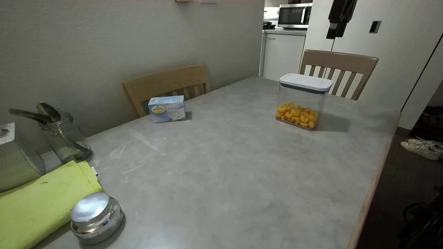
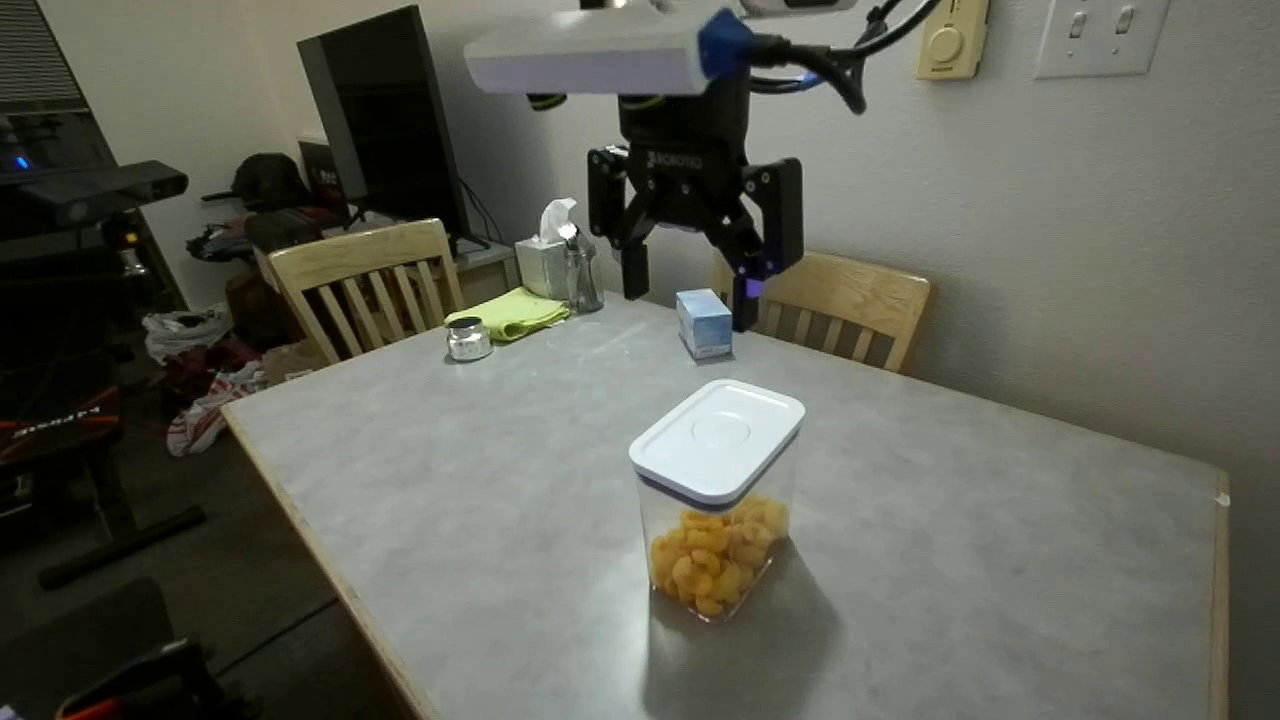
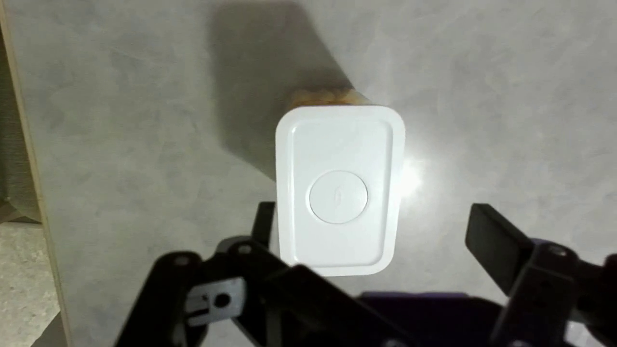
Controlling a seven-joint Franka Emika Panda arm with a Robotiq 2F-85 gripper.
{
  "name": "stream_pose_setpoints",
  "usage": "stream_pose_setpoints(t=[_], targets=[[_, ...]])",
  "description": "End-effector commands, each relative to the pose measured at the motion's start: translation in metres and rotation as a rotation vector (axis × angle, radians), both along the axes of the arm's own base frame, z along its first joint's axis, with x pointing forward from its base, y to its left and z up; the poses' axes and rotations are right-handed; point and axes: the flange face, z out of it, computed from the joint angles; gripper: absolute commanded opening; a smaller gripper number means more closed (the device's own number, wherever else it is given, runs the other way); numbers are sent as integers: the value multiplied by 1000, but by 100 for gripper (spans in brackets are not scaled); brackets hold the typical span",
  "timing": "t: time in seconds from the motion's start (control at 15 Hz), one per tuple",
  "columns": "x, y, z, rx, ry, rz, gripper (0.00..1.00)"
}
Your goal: Push the button on the lid then take the lid off the container and place it on the table
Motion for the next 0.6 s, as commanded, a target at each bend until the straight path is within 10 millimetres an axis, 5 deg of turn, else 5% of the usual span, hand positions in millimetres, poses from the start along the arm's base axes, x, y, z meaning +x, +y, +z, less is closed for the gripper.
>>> stream_pose_setpoints(t=[0.0,0.33,0.53], targets=[[32,-3,-27,13,25,28,100],[66,12,-42,-17,-129,27,100],[64,18,-44,-24,-106,29,100]])
